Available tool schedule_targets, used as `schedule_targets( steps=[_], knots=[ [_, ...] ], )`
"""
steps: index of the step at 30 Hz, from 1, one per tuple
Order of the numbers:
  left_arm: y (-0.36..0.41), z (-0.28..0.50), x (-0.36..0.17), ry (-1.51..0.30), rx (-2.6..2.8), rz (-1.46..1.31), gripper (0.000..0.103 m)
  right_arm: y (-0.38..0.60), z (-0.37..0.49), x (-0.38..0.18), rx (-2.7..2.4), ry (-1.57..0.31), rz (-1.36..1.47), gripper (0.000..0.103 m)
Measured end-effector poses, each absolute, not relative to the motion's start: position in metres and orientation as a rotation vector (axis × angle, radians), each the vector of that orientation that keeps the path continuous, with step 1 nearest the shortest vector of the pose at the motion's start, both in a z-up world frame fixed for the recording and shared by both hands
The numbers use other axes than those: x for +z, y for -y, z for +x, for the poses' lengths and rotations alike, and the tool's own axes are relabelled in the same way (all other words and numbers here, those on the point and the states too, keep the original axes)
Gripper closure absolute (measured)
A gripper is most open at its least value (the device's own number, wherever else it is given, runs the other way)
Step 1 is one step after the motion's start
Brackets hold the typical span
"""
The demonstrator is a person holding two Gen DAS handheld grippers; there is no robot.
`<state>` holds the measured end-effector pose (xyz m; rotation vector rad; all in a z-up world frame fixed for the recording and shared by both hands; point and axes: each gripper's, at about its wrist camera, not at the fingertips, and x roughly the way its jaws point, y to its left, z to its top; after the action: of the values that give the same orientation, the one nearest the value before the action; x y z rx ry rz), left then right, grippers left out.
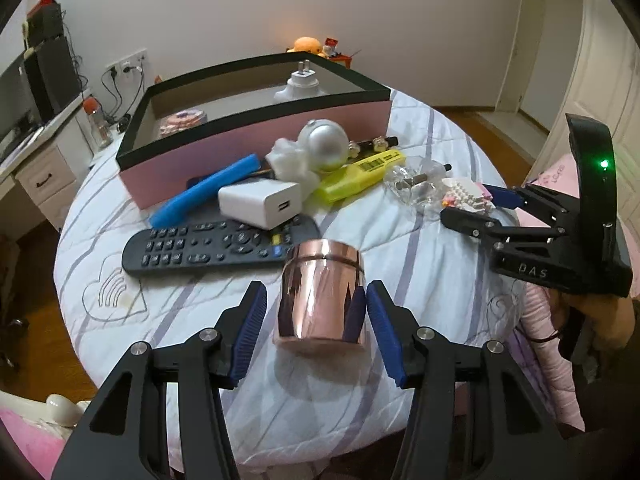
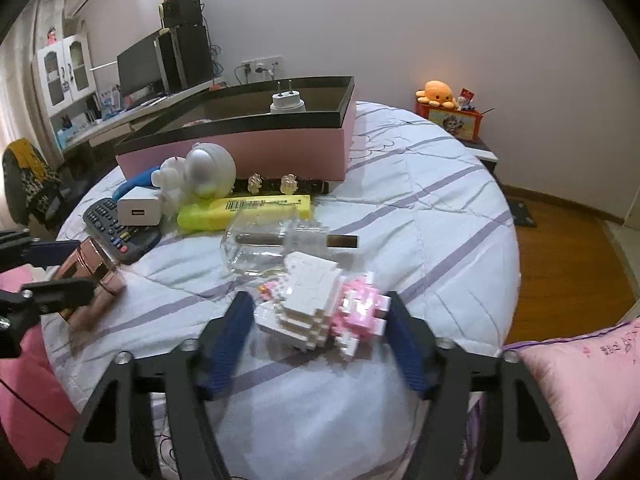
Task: Organize rigid objects
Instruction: 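Grasp the rose-gold jar with the left tool while the right tool grasps the white block figure, then lower the jar into the box with the left tool while the right tool places the block figure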
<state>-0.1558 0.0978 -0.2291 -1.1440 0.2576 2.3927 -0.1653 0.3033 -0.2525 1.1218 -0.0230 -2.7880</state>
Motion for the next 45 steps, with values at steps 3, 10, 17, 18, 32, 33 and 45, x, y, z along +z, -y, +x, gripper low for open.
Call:
schedule_targets(
  steps=[3,10,17,18,32,33,45],
  knots=[
    [-0.098,-0.158,-0.236,-0.238,2.374,-1.161,0.048,-0.3,-0.162,-0.251,-2.782,0.011,1.13,0.042],
    [-0.109,-0.173,-0.252,-0.211,2.364,-1.165,0.056,-0.295,-0.16,-0.251,-2.794,-0.013,1.143,0.042],
    [-0.104,-0.17,-0.242,-0.192,2.353,-1.125,0.056,-0.296,-0.16,-0.248,-2.807,0.001,1.122,0.042],
    [-0.104,-0.169,-0.239,-0.198,2.362,-1.115,0.056,-0.295,-0.16,-0.246,-2.805,-0.003,1.122,0.042],
    [-0.076,-0.203,-0.185,-0.154,2.519,-0.978,0.056,-0.272,-0.163,-0.187,-2.796,-0.061,0.918,0.042],
    [-0.074,-0.207,-0.179,-0.145,2.536,-0.963,0.056,-0.27,-0.166,-0.183,-2.797,-0.069,0.903,0.042],
    [-0.069,-0.287,-0.133,-0.113,2.63,-0.865,0.056,-0.248,-0.236,-0.135,-2.756,-0.176,0.753,0.042]
  ],
)
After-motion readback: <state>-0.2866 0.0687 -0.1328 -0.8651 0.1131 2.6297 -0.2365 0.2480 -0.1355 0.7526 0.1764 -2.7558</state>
